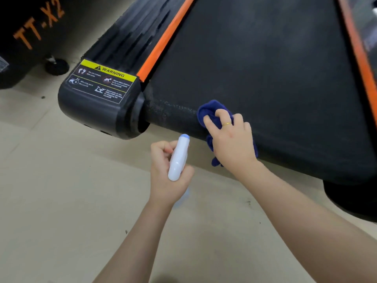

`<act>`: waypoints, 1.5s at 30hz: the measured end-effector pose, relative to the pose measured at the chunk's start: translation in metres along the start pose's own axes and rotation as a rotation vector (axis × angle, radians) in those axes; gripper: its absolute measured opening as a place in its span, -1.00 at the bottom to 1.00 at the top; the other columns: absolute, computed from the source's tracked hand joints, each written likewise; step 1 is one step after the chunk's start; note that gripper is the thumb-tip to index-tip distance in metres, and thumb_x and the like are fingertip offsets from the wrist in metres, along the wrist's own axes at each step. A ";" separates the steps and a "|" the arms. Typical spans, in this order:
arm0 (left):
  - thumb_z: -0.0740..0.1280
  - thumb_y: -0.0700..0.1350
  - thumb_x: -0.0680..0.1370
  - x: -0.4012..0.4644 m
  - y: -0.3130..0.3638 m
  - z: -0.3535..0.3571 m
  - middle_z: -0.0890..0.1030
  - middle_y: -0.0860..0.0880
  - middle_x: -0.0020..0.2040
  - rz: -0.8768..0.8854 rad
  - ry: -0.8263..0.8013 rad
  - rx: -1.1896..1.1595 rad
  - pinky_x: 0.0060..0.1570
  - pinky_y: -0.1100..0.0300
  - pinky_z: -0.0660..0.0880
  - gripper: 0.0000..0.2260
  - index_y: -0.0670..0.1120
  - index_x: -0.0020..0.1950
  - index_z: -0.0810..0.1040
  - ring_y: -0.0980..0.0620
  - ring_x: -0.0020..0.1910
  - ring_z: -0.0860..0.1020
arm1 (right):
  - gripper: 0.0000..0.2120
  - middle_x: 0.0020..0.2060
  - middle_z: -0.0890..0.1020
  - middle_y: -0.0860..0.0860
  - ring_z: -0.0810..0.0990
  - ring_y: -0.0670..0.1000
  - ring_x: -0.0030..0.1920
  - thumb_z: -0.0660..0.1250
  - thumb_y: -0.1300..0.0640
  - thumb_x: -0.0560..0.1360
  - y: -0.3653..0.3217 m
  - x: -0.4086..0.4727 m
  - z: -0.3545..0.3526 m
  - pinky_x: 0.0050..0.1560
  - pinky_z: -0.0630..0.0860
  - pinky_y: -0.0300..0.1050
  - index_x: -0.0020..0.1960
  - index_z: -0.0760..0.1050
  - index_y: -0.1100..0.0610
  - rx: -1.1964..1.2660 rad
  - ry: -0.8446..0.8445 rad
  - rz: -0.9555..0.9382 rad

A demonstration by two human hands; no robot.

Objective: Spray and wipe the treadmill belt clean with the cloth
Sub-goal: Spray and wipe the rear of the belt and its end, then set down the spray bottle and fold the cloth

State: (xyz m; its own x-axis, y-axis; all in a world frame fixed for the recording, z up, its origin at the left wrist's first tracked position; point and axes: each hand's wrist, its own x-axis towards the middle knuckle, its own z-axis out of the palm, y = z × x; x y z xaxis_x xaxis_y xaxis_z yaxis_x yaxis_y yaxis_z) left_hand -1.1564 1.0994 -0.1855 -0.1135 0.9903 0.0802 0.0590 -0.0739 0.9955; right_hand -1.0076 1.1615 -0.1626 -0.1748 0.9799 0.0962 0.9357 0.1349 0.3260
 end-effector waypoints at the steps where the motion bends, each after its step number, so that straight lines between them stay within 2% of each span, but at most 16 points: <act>1: 0.25 -0.29 0.28 -0.004 0.002 0.007 0.54 -0.01 0.01 -0.001 -0.017 0.012 -0.18 0.46 0.40 -0.63 0.05 -0.06 0.23 0.31 -0.15 0.48 | 0.08 0.12 0.52 0.15 0.45 0.18 -0.22 0.64 0.03 -0.29 0.015 -0.012 0.003 -0.33 0.30 -0.08 0.24 0.47 0.09 0.018 0.021 0.040; 5: 0.25 -0.27 0.28 -0.018 0.015 0.046 0.51 0.07 -0.01 -0.009 -0.109 0.049 -0.17 0.50 0.38 -0.64 0.07 -0.06 0.23 0.34 -0.14 0.48 | -0.02 0.10 0.52 0.25 0.45 0.24 -0.24 0.65 0.19 -0.19 0.084 -0.065 0.024 -0.32 0.36 -0.02 0.23 0.49 0.20 0.054 -0.039 0.190; 7: 0.24 -0.26 0.29 -0.024 0.025 0.068 0.49 0.10 -0.02 0.008 -0.163 0.054 -0.14 0.46 0.39 -0.65 0.07 -0.05 0.23 0.30 -0.11 0.49 | -0.18 0.20 0.46 0.24 0.45 0.25 -0.15 0.60 0.19 0.09 0.120 -0.090 0.028 -0.25 0.40 0.02 0.32 0.41 0.19 0.035 -0.133 0.342; 10: 0.22 -0.28 0.30 -0.033 0.039 0.098 0.53 0.05 0.01 0.040 -0.248 0.049 -0.06 0.35 0.44 -0.64 0.06 -0.04 0.22 0.13 0.02 0.54 | -0.24 0.37 0.22 0.18 0.35 0.27 0.14 0.41 0.16 0.40 0.154 -0.111 0.024 -0.02 0.38 0.08 0.48 0.09 0.16 0.039 -0.250 0.598; 14: 0.20 -0.27 0.30 -0.039 0.066 0.125 0.56 0.01 0.05 0.076 -0.312 0.070 -0.09 0.49 0.39 -0.63 0.07 -0.02 0.22 0.30 0.02 0.54 | -0.53 0.32 0.27 0.07 0.31 0.19 0.15 0.14 0.21 0.50 0.148 -0.098 -0.003 -0.03 0.30 0.00 0.40 0.22 0.05 0.218 -0.112 0.324; 16: 0.21 -0.27 0.31 -0.037 0.084 0.129 0.56 0.03 0.06 0.091 -0.312 0.073 -0.10 0.50 0.39 -0.64 0.06 -0.01 0.21 0.35 0.01 0.52 | -0.59 0.22 0.38 -0.01 0.35 0.15 0.11 0.11 0.26 0.47 0.144 -0.090 -0.013 -0.06 0.33 -0.06 0.25 0.39 -0.03 0.538 -0.129 0.269; 18: 0.23 -0.25 0.33 -0.038 0.109 0.130 0.55 0.13 0.04 0.035 -0.337 0.103 -0.12 0.48 0.40 -0.65 0.06 0.00 0.22 0.35 -0.04 0.50 | -0.60 0.05 0.53 0.00 0.47 0.12 0.04 0.06 0.31 0.39 0.152 -0.091 -0.025 -0.10 0.44 -0.09 0.00 0.50 -0.09 1.078 -0.218 0.421; 21: 0.29 -0.13 0.37 -0.042 0.156 0.133 0.51 0.26 -0.07 -0.103 -0.443 0.184 -0.15 0.46 0.41 -0.67 0.10 0.03 0.25 0.32 -0.12 0.48 | -0.60 -0.18 0.60 0.03 0.57 0.05 -0.18 0.02 0.39 0.36 0.175 -0.119 -0.064 -0.27 0.45 -0.19 -0.12 0.56 0.07 1.550 -0.239 0.836; 23: 0.31 -0.06 0.38 -0.047 0.190 0.132 0.47 0.36 -0.14 -0.209 -0.478 0.232 -0.14 0.39 0.41 -0.68 0.13 0.02 0.25 0.33 -0.15 0.46 | -0.60 -0.41 0.51 0.04 0.46 0.05 -0.44 -0.03 0.42 0.36 0.190 -0.143 -0.102 -0.42 0.34 -0.26 -0.15 0.53 0.10 1.773 -0.329 1.170; 26: 0.32 -0.04 0.38 -0.058 0.252 0.132 0.43 0.25 -0.09 -0.315 -0.474 0.238 -0.15 0.37 0.41 -0.69 0.15 0.01 0.25 0.34 -0.17 0.45 | -0.69 -0.46 0.38 0.01 0.31 0.08 -0.36 0.01 0.33 0.29 0.207 -0.170 -0.163 -0.22 0.25 -0.16 -0.24 0.43 0.02 2.048 -0.566 1.462; 28: 0.37 -0.09 0.44 -0.064 0.296 0.133 0.43 0.22 -0.06 -0.352 -0.558 0.242 -0.16 0.40 0.40 -0.67 0.15 0.05 0.26 0.35 -0.18 0.44 | -0.79 -0.35 0.47 0.12 0.48 0.18 -0.23 0.11 0.28 0.26 0.215 -0.179 -0.202 -0.06 0.44 -0.01 -0.20 0.44 0.07 1.980 -0.619 1.441; 30: 0.37 -0.15 0.52 -0.066 0.338 0.133 0.47 0.28 0.02 -0.374 -0.677 0.264 -0.06 0.36 0.41 -0.64 0.22 0.12 0.30 0.36 -0.06 0.46 | -0.76 -0.30 0.57 0.30 0.55 0.28 -0.23 0.15 0.21 0.31 0.223 -0.184 -0.238 -0.12 0.43 0.07 -0.07 0.50 0.14 1.861 -0.650 1.308; 33: 0.33 -0.12 0.55 -0.064 0.404 0.128 0.47 0.40 0.14 -0.342 -0.826 0.296 -0.02 0.49 0.40 -0.62 0.28 0.25 0.39 0.41 0.11 0.44 | -0.72 -0.37 0.63 0.18 0.45 0.16 -0.36 0.17 0.11 0.29 0.237 -0.193 -0.297 -0.29 0.37 0.01 -0.08 0.53 0.15 1.589 -0.644 1.199; 38: 0.29 -0.11 0.57 -0.069 0.506 0.122 0.53 0.34 0.07 -0.363 -0.983 0.342 -0.08 0.49 0.41 -0.68 0.28 0.21 0.44 0.42 0.01 0.49 | -0.77 -0.24 0.65 0.12 0.59 0.11 -0.25 0.20 0.11 0.34 0.265 -0.220 -0.408 -0.25 0.63 0.02 -0.13 0.62 0.02 1.550 -0.598 1.254; 41: 0.32 -0.13 0.56 -0.078 0.555 0.131 0.54 0.34 0.01 -0.288 -1.124 0.375 -0.15 0.52 0.40 -0.70 0.24 0.18 0.46 0.47 -0.06 0.49 | -0.71 -0.42 0.54 0.00 0.45 -0.01 -0.42 0.17 0.24 0.49 0.287 -0.244 -0.461 -0.57 0.32 -0.33 -0.33 0.52 0.01 1.571 -0.475 1.318; 45: 0.33 -0.17 0.55 -0.102 0.599 0.160 0.59 0.22 0.05 -0.211 -1.266 0.371 -0.12 0.51 0.40 -0.72 0.11 0.22 0.52 0.38 -0.03 0.52 | -0.69 -0.48 0.45 -0.03 0.36 -0.01 -0.49 0.17 0.25 0.49 0.312 -0.291 -0.504 -0.54 0.21 -0.34 -0.40 0.40 0.06 1.552 -0.380 1.393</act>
State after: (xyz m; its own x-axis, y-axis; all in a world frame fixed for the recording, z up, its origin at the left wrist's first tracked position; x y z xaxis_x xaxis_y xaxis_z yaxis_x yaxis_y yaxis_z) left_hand -0.9509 0.9729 0.3947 0.8265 0.4196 -0.3753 0.4418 -0.0704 0.8944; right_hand -0.8194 0.8446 0.3847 0.5577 0.4671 -0.6861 -0.1729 -0.7431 -0.6464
